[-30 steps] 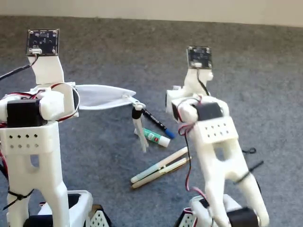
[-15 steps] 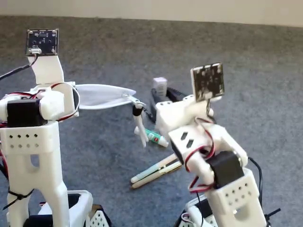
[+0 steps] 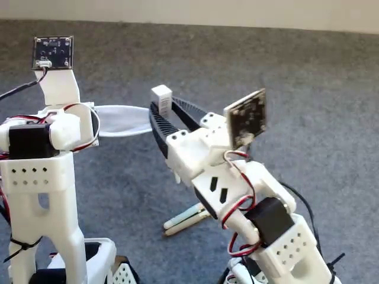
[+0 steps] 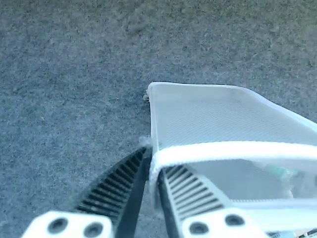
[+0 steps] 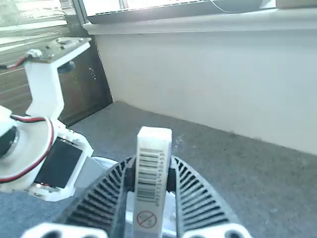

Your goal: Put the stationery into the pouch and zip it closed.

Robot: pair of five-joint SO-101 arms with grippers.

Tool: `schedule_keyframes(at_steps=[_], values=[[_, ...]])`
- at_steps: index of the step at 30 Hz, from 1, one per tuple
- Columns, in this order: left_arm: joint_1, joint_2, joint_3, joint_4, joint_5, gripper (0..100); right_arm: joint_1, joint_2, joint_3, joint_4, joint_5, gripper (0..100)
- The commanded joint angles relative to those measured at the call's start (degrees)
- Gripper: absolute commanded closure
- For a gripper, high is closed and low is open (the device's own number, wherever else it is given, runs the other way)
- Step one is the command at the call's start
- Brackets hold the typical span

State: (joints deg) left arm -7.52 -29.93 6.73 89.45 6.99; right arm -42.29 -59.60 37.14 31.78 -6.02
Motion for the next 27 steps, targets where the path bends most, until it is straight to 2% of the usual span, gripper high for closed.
schedule_keyframes(at_steps=[1, 11, 16, 27], values=[[0.57, 1.45, -1.36, -0.79, 0.53, 99, -2.33, -1.01, 1.8, -7.78, 4.92, 99.3], [0.57, 1.45, -1.36, -0.79, 0.53, 99, -2.77, -0.92, 17.71, -32.66, 6.68, 99.3], [0.57, 1.45, -1.36, -0.79, 0.53, 99, -2.86, 0.92, 23.34, -41.01, 6.51, 99.3], [0.66, 1.45, -1.36, -0.79, 0.53, 99, -2.86, 14.9, 23.87, -54.55, 6.51, 99.3]])
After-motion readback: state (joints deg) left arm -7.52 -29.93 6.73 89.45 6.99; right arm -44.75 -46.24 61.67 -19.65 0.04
